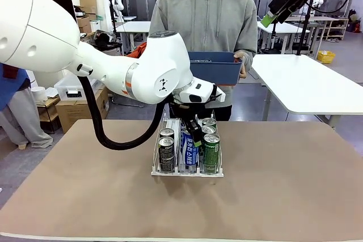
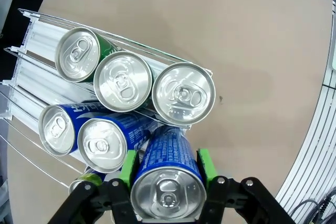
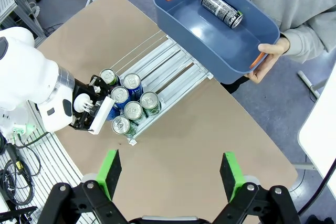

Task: Fill the beverage cans into the dispenser.
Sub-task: Place the picked Ionic drink in the line of the Automatic Can Dispenser with the same cans.

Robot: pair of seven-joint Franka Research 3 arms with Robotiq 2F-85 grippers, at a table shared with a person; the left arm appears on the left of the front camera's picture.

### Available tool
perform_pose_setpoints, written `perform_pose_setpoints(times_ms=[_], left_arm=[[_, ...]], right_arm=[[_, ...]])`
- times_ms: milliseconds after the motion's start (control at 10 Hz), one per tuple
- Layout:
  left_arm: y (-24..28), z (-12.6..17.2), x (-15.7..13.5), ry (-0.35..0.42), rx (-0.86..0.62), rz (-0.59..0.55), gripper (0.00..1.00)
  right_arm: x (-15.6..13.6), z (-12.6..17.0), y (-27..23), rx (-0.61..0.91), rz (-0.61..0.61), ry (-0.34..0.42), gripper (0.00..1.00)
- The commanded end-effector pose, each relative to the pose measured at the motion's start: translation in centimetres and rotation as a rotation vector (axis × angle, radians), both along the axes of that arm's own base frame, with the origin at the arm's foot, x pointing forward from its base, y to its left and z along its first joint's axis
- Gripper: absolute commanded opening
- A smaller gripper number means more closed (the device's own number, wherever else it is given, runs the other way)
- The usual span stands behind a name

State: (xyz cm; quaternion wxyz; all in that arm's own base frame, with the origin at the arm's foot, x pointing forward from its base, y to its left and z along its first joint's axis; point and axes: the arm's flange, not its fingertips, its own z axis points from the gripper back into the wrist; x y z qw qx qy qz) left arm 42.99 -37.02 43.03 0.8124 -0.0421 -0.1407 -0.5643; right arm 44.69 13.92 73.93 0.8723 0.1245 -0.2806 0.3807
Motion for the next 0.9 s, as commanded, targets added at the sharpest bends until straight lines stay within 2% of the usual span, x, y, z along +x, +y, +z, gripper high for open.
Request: perform_pose_setpoints(times_ms=[0,200,400,800], left_arm=[[0.1,0.0,0.2,-0.006,-0.004,0.003,0.57],[0.0,0.0,0.0,0.001,0.000,-0.001,0.57],[0.3,-0.6,1.1,-0.045,0.004,0.033,0.57],[0.6,-1.2,2.6,-0.084,-0.002,0.056,0.57]], right_arm=[[-0.2,0.0,-0.1,-0.002,0.002,0.008,1.00],[-0.2,0.0,-0.1,-0.002,0.002,0.008,1.00],[-0.2,0.0,-0.1,-0.002,0.002,0.008,1.00],[-0.2,0.0,-0.1,-0.002,0.002,0.008,1.00]])
